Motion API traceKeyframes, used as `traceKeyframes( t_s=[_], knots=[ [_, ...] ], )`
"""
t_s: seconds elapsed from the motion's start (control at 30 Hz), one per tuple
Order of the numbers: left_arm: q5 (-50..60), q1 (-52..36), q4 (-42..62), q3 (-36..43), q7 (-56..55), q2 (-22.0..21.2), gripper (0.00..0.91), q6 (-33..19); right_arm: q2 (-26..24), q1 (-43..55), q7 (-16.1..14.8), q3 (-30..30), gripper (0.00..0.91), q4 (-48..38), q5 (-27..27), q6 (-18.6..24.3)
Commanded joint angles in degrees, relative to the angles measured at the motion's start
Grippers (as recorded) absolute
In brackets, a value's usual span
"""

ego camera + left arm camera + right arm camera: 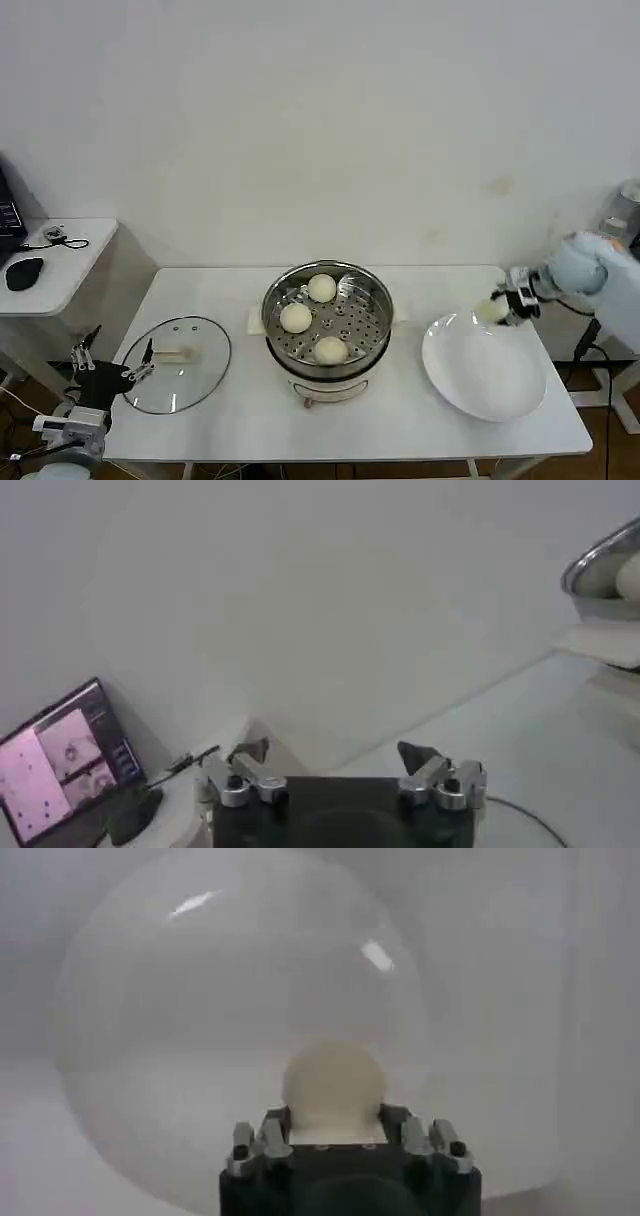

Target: Take steamed baozi put them in steamer then cover it.

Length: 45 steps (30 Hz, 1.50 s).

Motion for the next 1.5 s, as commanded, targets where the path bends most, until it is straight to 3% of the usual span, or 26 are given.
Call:
traceKeyframes(
  t_s=[0.03,0.27,0.37,0.53,0.73,1.13,1.5],
  knots=[
    [0.1,0.3,-0.4,-0.1,-0.1,0.0,0.907,0.1,6.5,20.1,2.8,-9.0,0.625,8.9,9.5,-9.0],
    [0.0,0.1,-0.3,-0.5,-0.1,0.2,0.907,0.1,16.0,29.6,9.1,-22.7,0.625,12.9,23.0,-17.8],
    [0.0,-0.2,0.2,-0.5,-0.1,0.2,0.907,0.1,19.4,29.5,12.0,-24.3,0.625,13.3,29.2,-21.8],
    [0.1,-0.7,0.7,-0.1,-0.1,0.0,0.907,0.1,24.0,28.3,16.0,-27.7,0.625,11.1,38.2,-25.1],
    [-0.3,-1.2,1.0,-0.3,-0.1,0.1,0.907,0.1,25.0,23.9,20.1,-29.4,0.625,10.0,44.6,-28.3],
    [-0.8,-1.2,1.1,-1.3,0.0,0.7,0.907,0.0,25.4,18.1,22.2,-29.2,0.655,6.9,41.5,-28.7],
    [-0.8,-1.1,1.2,-1.5,0.0,0.6,0.907,-0.1,26.0,17.0,22.3,-29.0,0.655,5.4,39.6,-28.7]
  ],
)
